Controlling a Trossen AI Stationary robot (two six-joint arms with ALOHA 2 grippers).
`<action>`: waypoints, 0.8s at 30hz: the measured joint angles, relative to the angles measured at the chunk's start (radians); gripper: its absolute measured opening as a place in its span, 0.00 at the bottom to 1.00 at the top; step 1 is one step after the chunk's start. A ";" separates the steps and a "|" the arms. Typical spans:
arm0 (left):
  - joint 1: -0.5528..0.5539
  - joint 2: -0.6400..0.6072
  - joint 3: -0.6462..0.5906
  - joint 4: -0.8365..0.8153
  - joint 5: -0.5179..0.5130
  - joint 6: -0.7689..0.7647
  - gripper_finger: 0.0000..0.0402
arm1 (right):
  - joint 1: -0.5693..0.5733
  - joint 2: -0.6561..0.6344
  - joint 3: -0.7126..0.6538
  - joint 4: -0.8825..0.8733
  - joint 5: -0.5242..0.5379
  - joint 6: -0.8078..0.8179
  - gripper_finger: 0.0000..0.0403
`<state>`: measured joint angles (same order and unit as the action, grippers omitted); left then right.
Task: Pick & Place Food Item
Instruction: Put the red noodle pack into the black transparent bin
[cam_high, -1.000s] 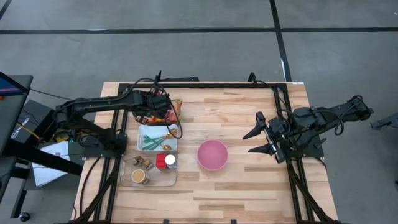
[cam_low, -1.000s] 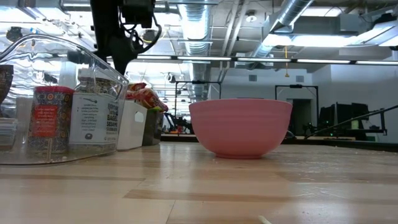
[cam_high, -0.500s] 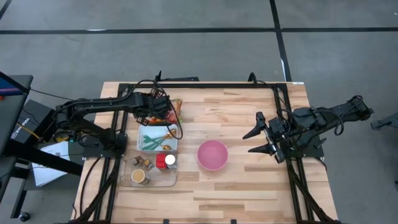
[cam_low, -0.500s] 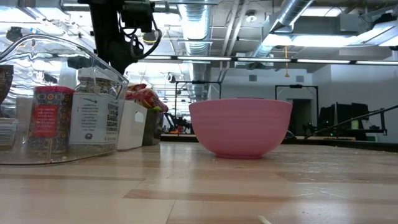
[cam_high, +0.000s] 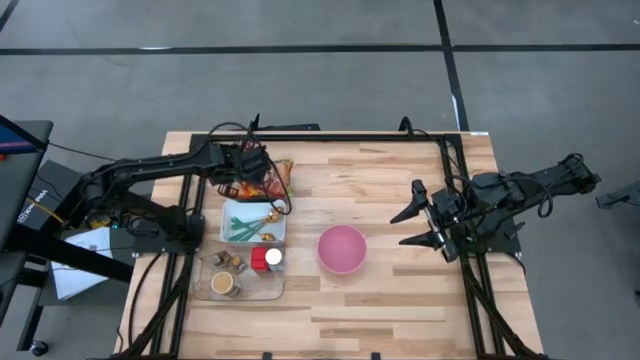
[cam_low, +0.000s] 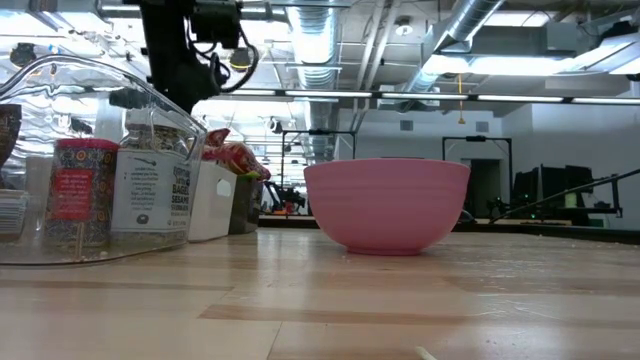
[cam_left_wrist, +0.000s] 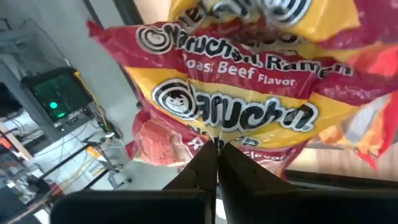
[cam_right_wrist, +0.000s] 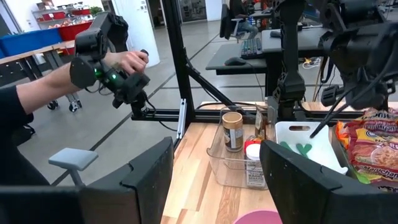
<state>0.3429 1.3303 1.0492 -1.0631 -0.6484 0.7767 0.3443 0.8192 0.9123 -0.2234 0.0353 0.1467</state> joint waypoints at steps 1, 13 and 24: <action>0.001 -0.012 0.002 -0.006 0.001 -0.005 0.01 | 0.000 0.000 0.000 0.000 0.000 0.000 0.58; 0.019 -0.055 0.187 -0.212 0.155 -0.398 0.00 | -0.035 0.008 0.000 0.036 0.018 -0.016 0.58; 0.053 0.037 0.197 -0.273 0.267 -0.558 0.00 | -0.040 0.020 -0.001 0.053 0.015 -0.023 0.58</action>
<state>0.3956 1.3671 1.2461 -1.3356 -0.3818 0.2192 0.3046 0.8394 0.9112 -0.1701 0.0501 0.1233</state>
